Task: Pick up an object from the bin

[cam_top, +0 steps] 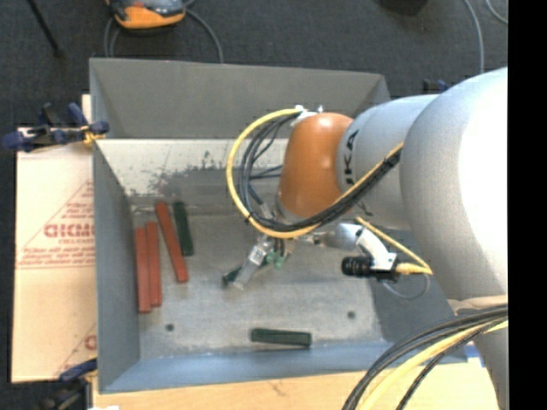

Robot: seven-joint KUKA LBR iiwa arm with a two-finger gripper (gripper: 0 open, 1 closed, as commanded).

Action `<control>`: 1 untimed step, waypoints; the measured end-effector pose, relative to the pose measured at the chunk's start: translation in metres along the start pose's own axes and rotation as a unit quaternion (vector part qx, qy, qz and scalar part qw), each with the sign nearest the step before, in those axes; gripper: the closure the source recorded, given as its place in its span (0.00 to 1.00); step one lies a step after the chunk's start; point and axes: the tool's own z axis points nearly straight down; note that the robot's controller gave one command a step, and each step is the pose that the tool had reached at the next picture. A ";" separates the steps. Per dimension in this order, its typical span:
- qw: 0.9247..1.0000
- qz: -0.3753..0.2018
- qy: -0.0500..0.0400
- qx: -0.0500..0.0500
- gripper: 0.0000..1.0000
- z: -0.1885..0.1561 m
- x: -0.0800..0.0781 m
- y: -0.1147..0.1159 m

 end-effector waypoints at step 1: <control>1.000 -0.013 -0.001 0.001 0.00 0.005 -0.004 0.001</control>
Offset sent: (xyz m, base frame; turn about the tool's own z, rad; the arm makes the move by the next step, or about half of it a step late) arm 0.0784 -0.0025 0.0126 -0.1013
